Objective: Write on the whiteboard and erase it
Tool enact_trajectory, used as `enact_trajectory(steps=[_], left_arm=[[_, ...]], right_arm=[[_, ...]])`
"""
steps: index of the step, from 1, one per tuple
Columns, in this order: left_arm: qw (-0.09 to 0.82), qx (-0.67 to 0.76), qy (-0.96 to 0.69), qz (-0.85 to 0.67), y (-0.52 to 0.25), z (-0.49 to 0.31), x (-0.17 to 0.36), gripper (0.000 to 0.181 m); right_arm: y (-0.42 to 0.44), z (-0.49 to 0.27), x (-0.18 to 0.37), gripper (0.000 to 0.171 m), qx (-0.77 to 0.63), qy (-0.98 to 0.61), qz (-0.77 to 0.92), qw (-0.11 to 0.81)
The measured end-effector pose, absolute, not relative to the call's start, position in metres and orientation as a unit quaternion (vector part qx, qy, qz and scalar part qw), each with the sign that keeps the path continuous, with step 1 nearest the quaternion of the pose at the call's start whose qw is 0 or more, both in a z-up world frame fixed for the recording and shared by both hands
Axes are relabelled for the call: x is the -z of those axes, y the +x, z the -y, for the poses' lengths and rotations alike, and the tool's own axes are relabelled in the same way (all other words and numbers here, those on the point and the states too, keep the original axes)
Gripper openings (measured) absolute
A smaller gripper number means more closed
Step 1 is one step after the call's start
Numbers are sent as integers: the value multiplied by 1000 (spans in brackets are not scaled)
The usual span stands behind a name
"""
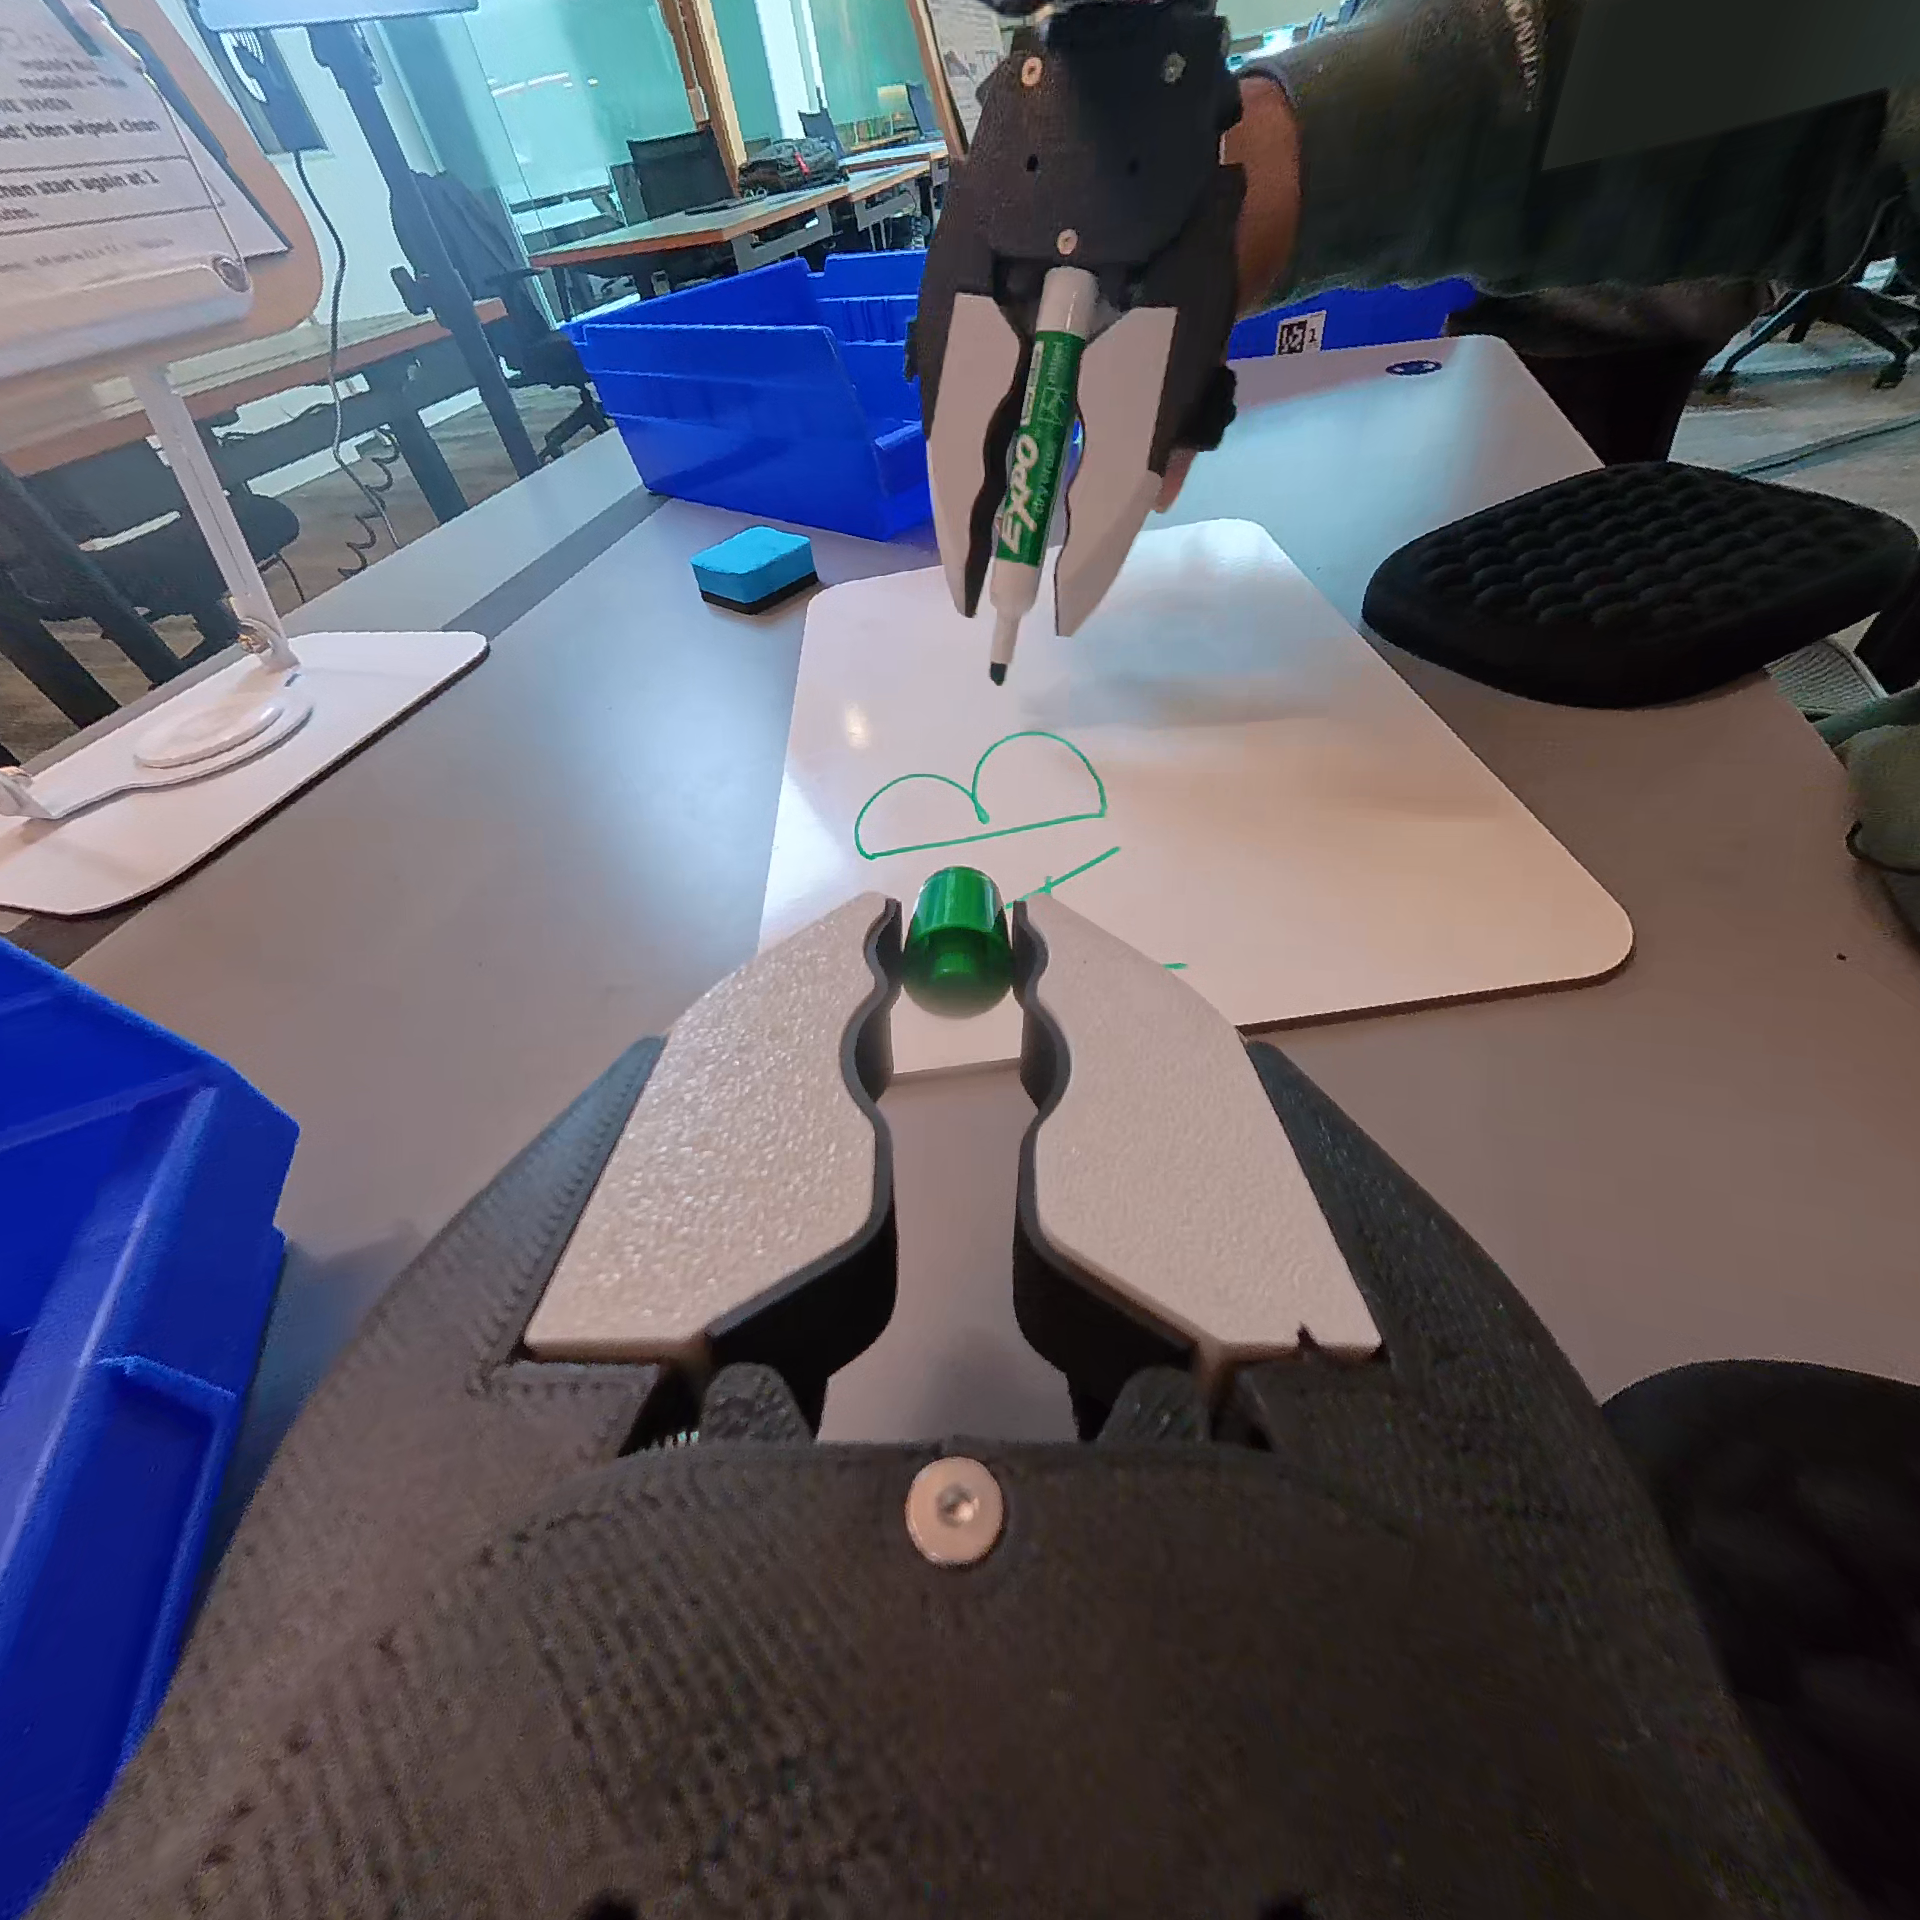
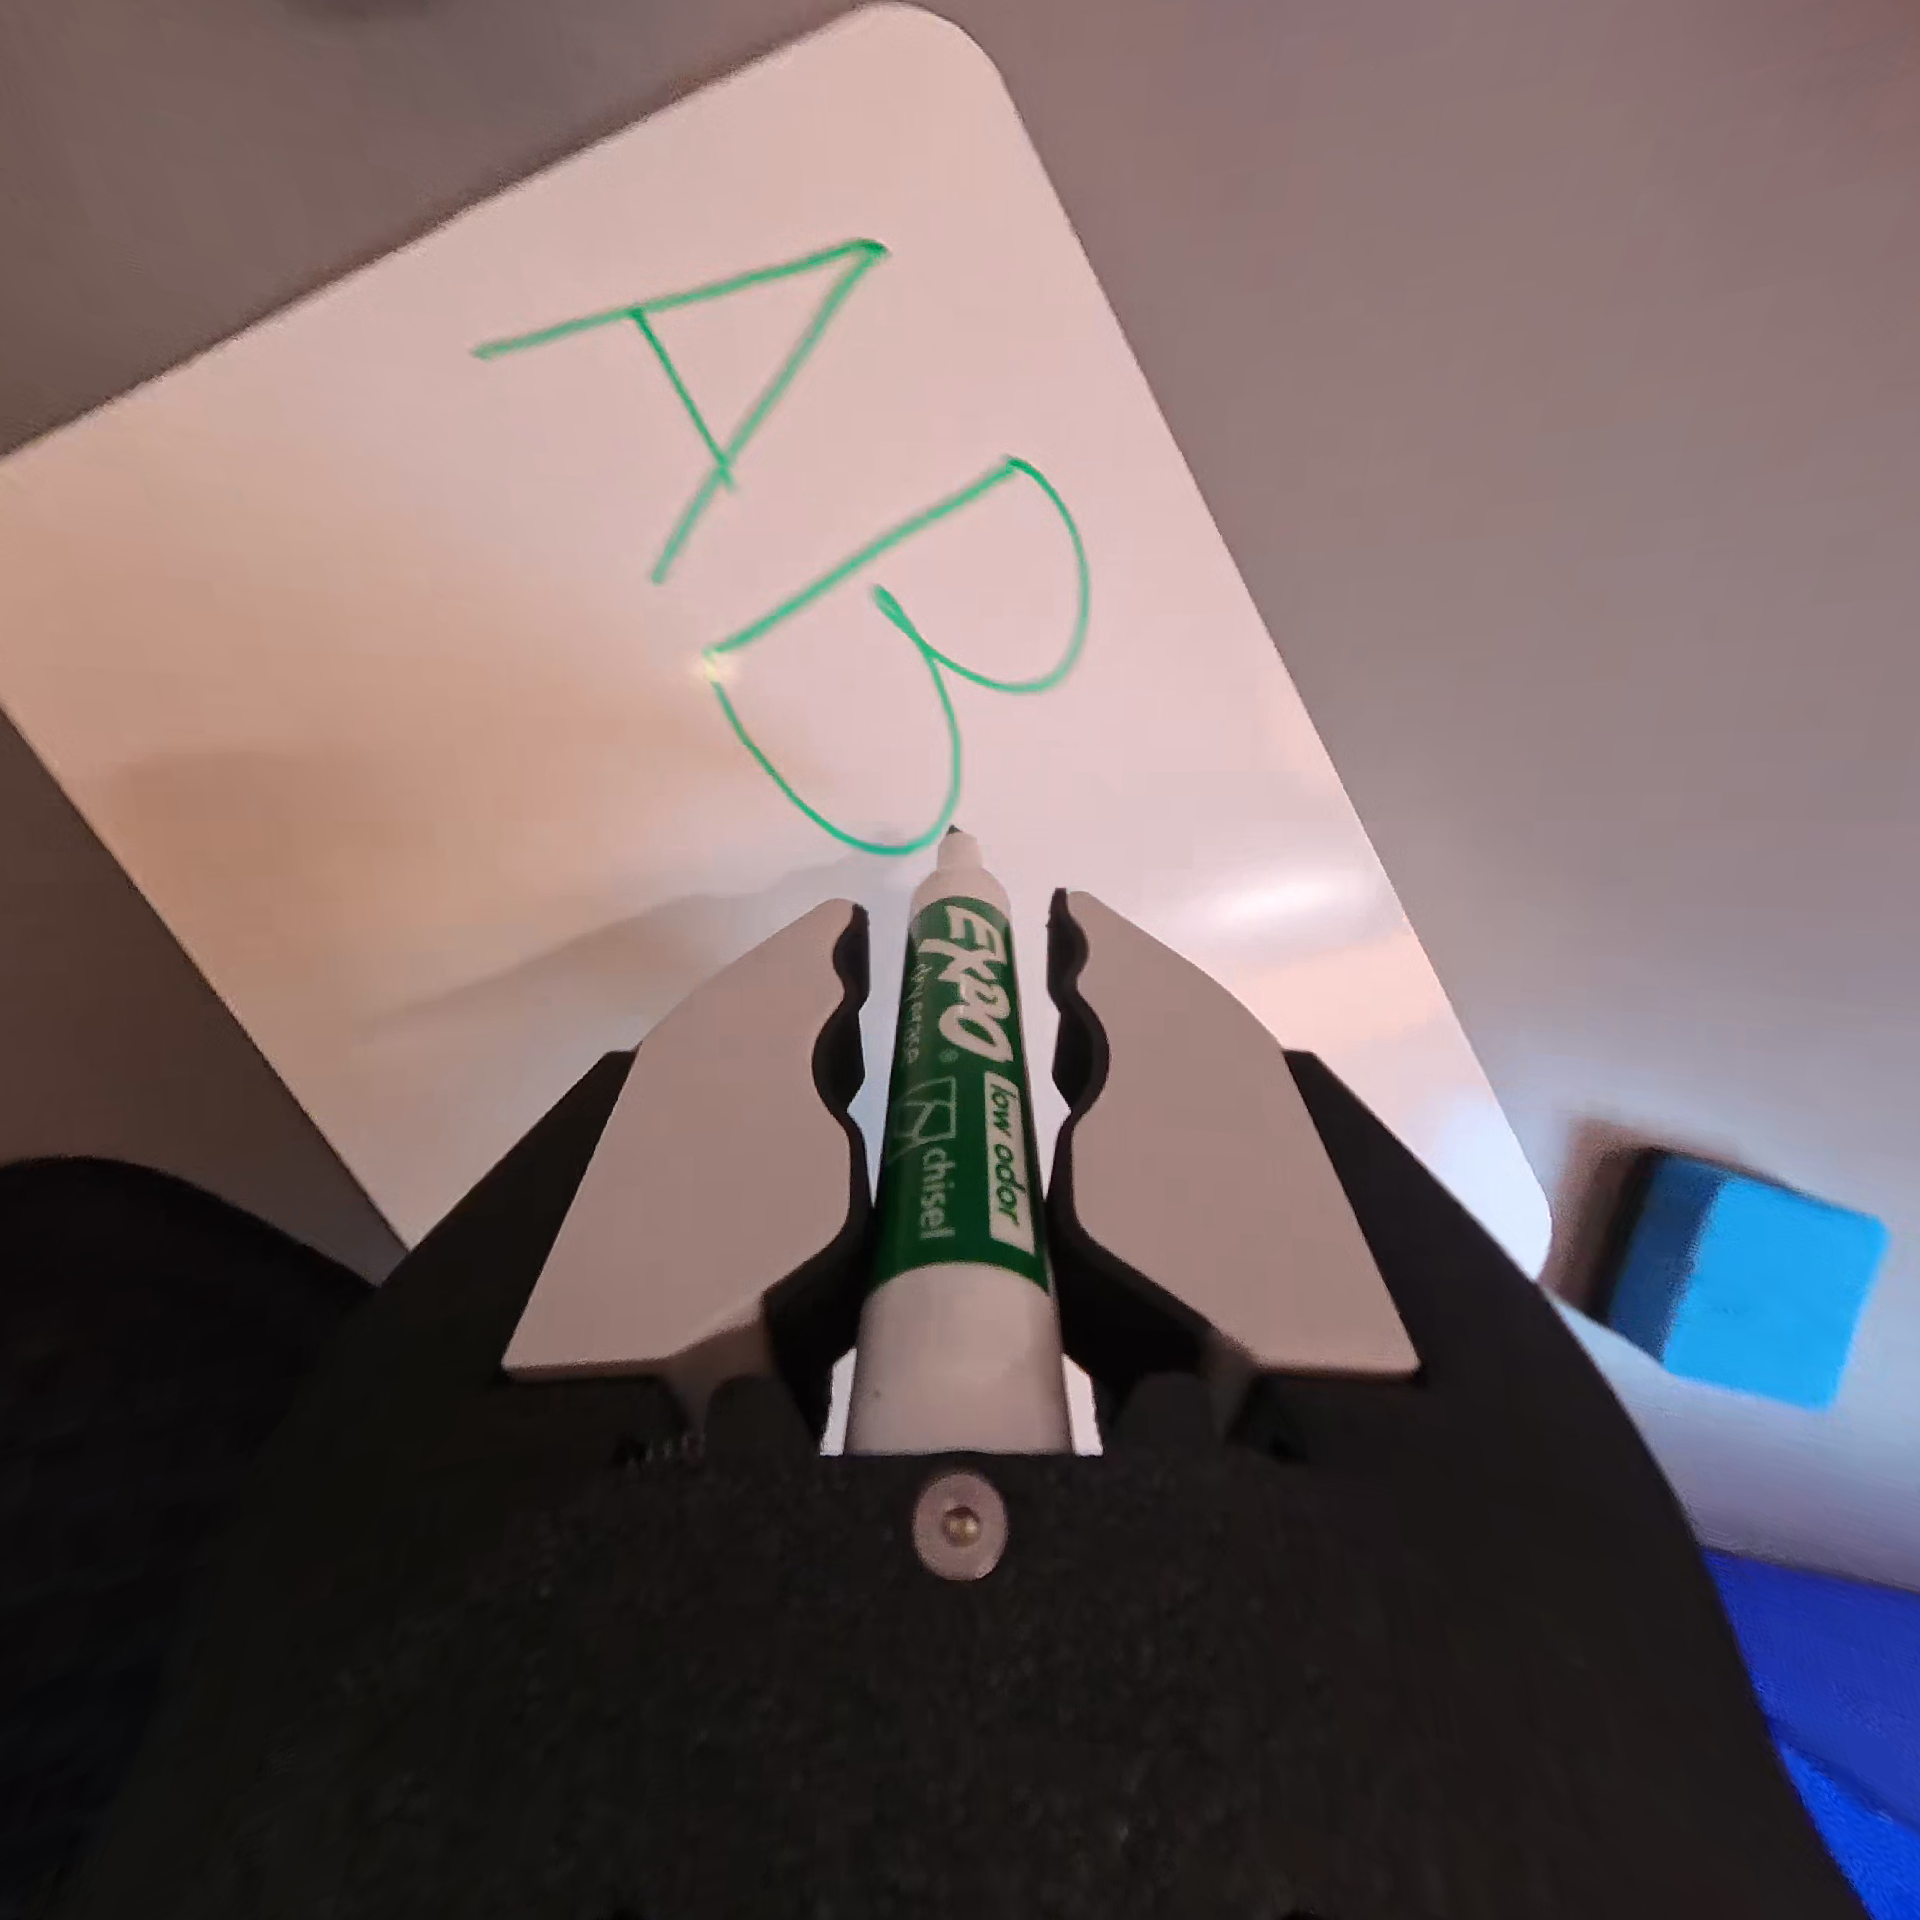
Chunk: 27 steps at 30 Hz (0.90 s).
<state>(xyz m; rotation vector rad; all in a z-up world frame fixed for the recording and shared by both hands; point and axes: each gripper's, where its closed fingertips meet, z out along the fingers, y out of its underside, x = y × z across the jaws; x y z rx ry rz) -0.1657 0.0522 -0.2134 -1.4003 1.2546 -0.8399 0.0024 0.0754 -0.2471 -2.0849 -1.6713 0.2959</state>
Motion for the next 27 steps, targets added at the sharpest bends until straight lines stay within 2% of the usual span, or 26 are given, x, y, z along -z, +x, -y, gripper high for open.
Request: enact_trajectory(steps=[13,27], left_arm=[[516,349,-586,-519,-167,-53,213,20],[515,349,-585,-520,-167,-53,213,20]], right_arm=[[24,-129,259,34,-68,-782,574,233],[11,-133,265,33,-59,-772,597,207]])
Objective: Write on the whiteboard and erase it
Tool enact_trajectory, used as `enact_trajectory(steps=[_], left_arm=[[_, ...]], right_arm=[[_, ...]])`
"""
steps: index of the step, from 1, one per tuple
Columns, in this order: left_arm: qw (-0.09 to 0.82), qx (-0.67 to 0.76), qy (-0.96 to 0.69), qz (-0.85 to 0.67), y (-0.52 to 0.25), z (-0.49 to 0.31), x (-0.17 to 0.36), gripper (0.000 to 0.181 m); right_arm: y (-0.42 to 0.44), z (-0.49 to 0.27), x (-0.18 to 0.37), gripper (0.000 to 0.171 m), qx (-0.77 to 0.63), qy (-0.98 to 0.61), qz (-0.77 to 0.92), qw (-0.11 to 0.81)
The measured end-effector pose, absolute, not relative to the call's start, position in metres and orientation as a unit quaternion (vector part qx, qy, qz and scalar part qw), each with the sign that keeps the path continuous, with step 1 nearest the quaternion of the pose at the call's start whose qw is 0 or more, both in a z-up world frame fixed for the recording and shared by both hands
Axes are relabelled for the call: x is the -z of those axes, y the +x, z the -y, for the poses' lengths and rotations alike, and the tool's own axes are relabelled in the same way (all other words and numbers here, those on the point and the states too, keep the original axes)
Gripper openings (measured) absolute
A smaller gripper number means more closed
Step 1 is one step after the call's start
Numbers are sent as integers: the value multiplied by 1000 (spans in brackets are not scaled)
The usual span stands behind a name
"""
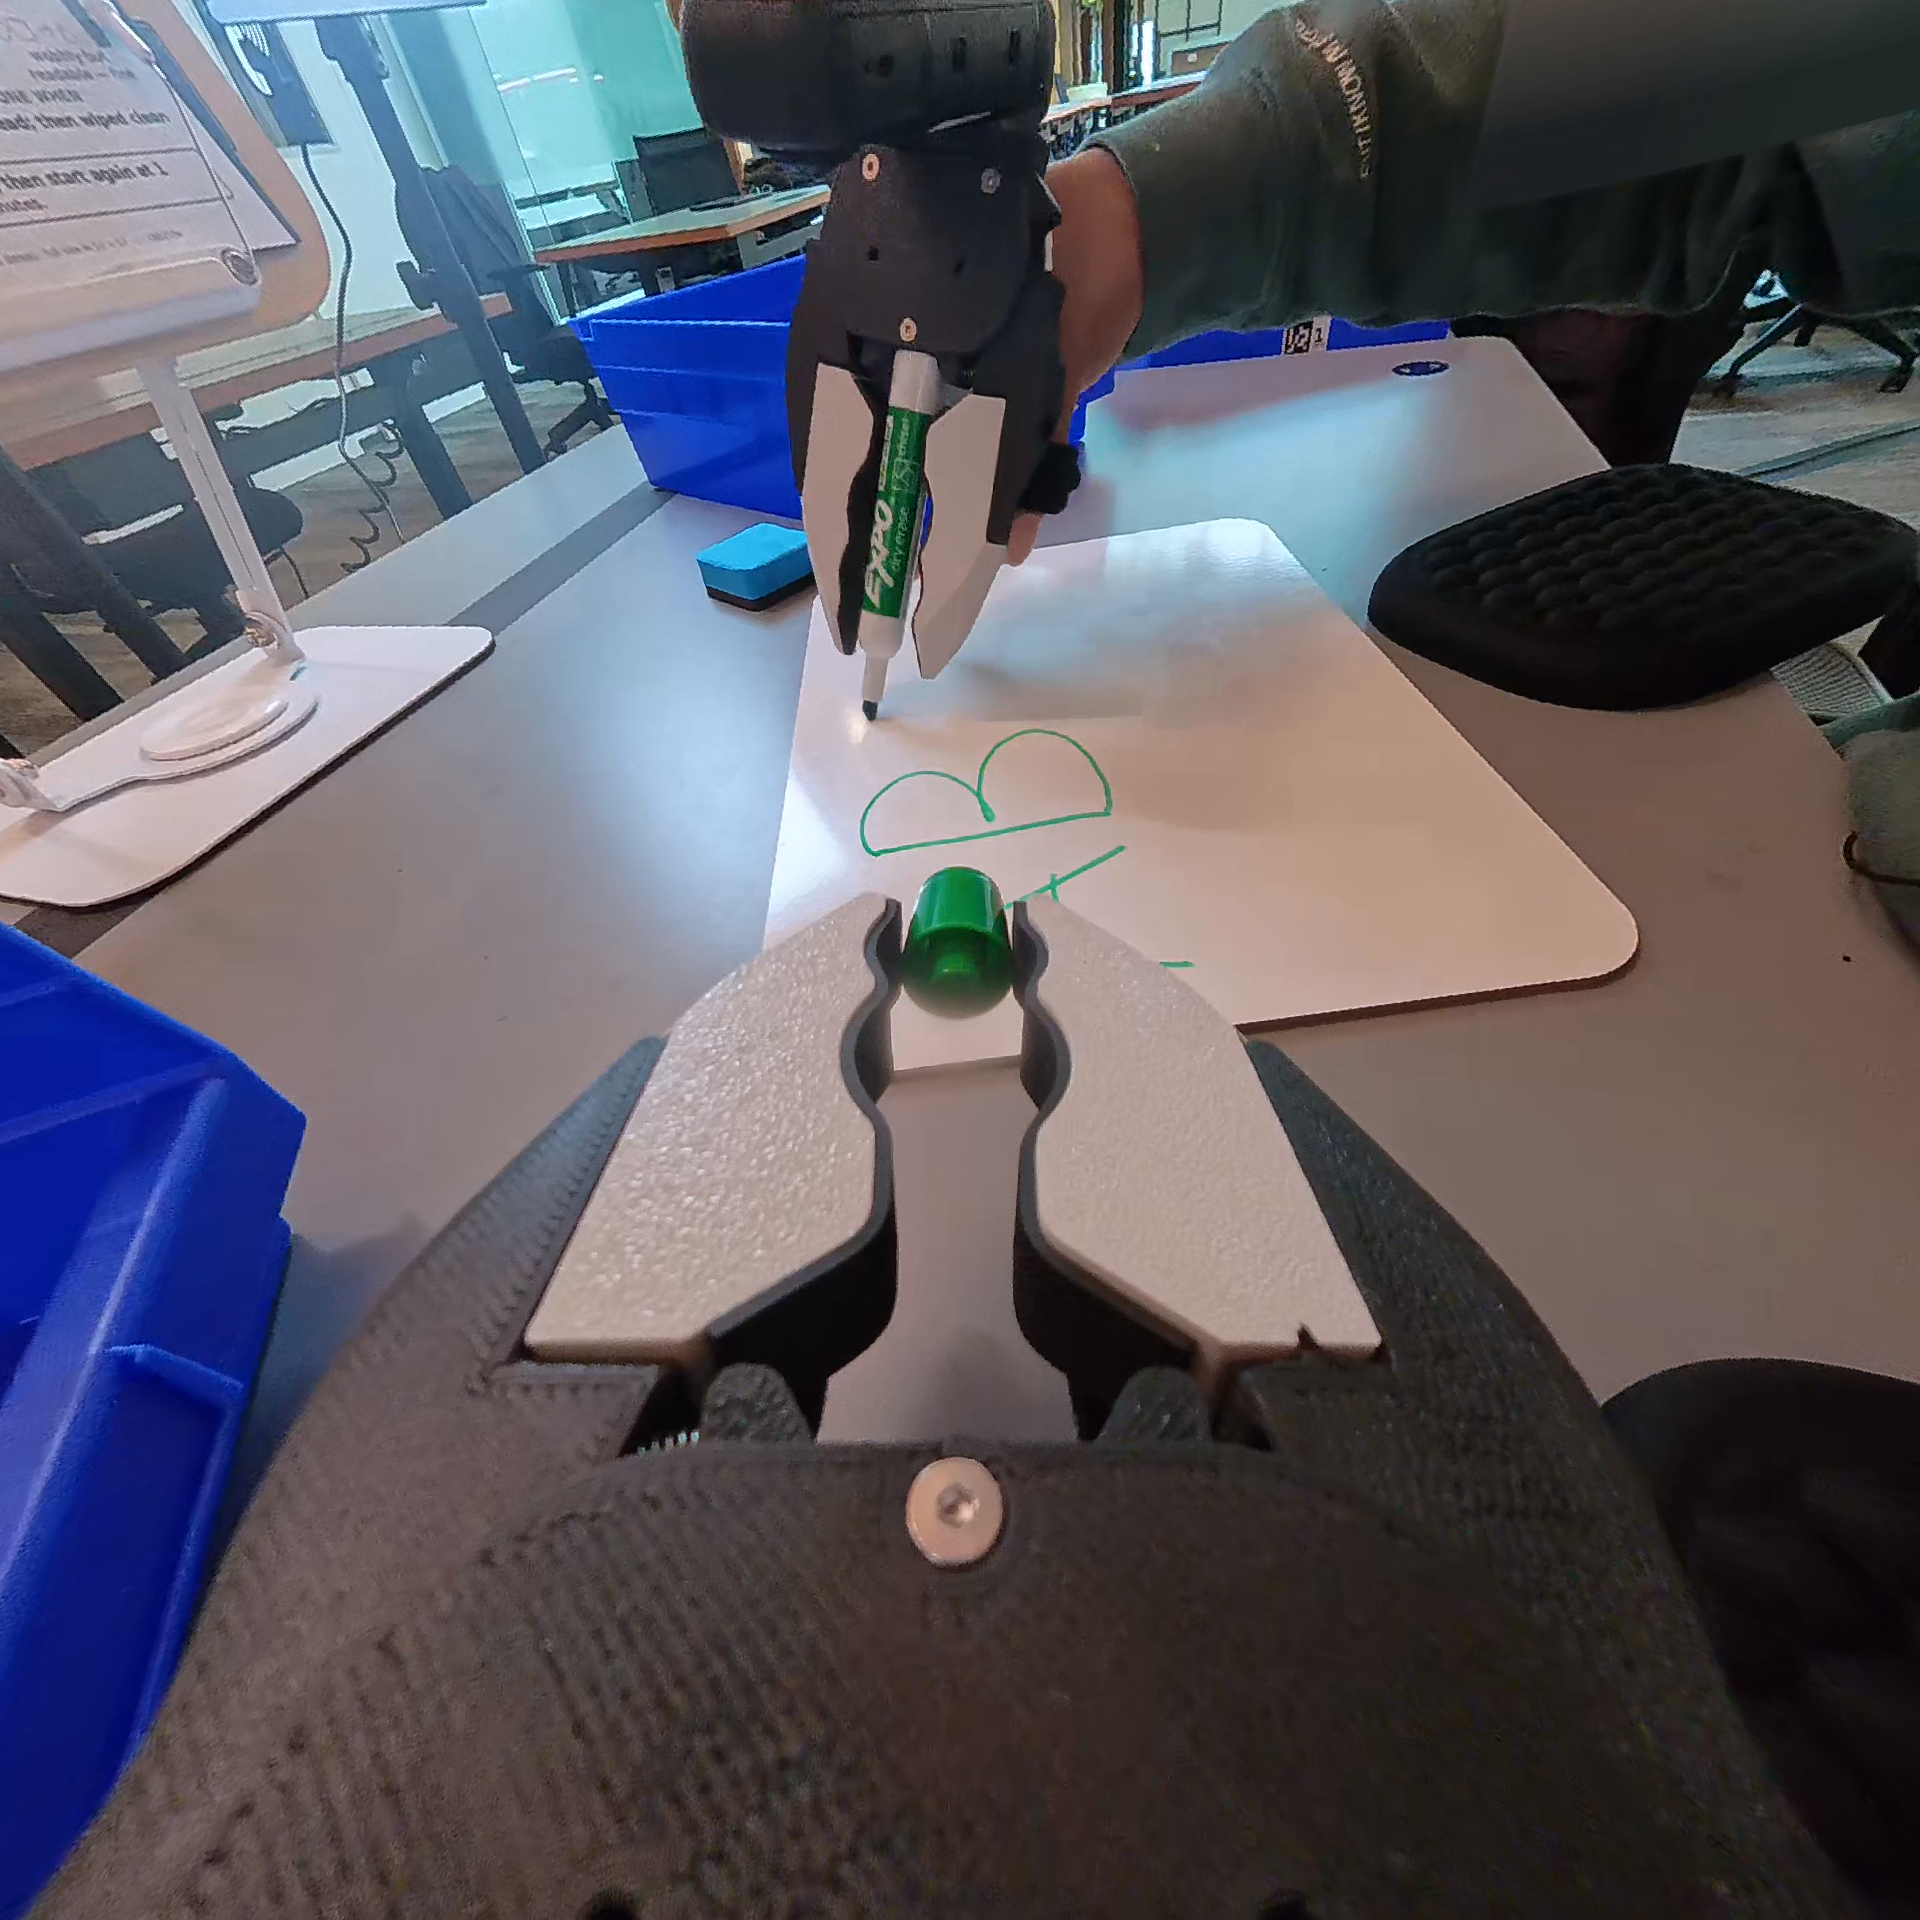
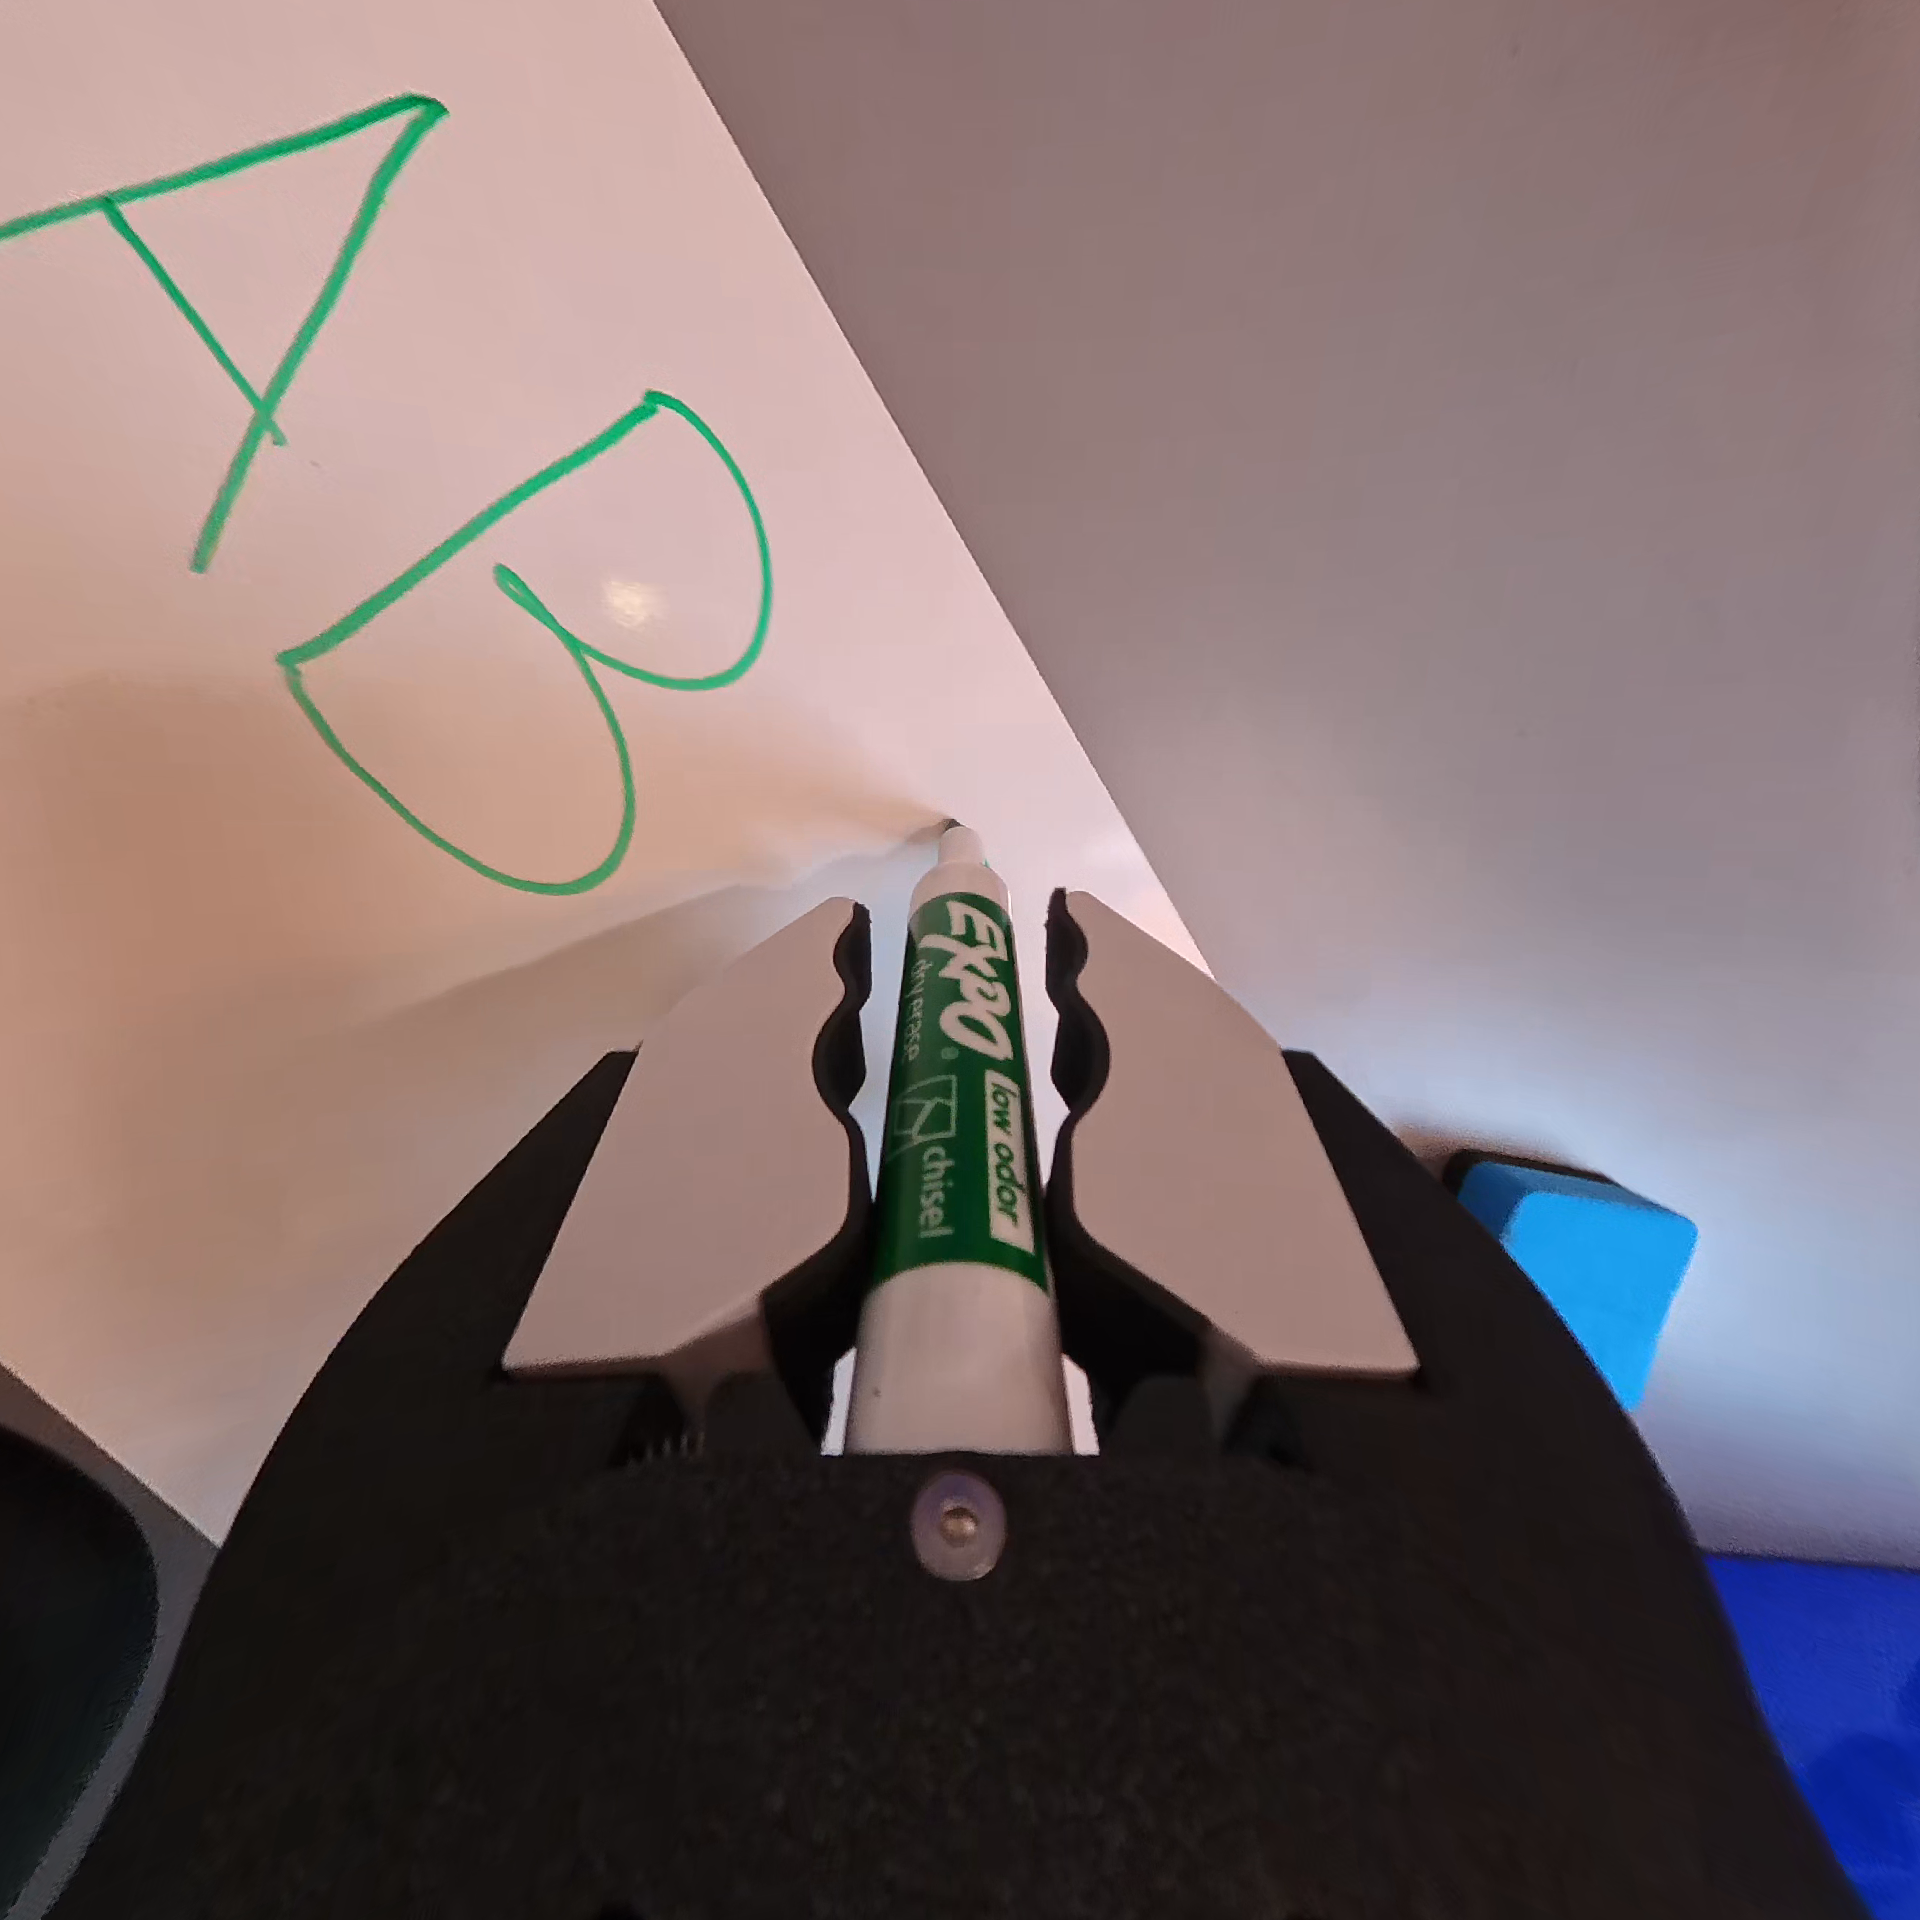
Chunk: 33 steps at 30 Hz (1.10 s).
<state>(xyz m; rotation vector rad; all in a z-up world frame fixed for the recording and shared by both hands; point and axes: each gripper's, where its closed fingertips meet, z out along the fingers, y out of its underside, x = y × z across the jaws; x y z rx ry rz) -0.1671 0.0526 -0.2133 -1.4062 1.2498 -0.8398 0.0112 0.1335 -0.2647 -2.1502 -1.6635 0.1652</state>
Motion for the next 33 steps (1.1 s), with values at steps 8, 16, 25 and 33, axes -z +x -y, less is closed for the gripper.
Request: enact_trajectory(steps=[8,16,25,33], left_arm=[[514,349,-585,-521,-167,-53,214,20],[514,348,-586,-520,-167,-53,214,20],[515,346,-587,-520,-167,-54,214,20],[515,347,-587,-519,-167,-55,214,20]], right_arm=[[-5,-98,265,33,-75,-750,628,192],[14,-56,265,33,-77,-754,631,167],[61,-74,264,33,-28,-784,598,163],[55,-104,251,33,-38,-785,585,199]])
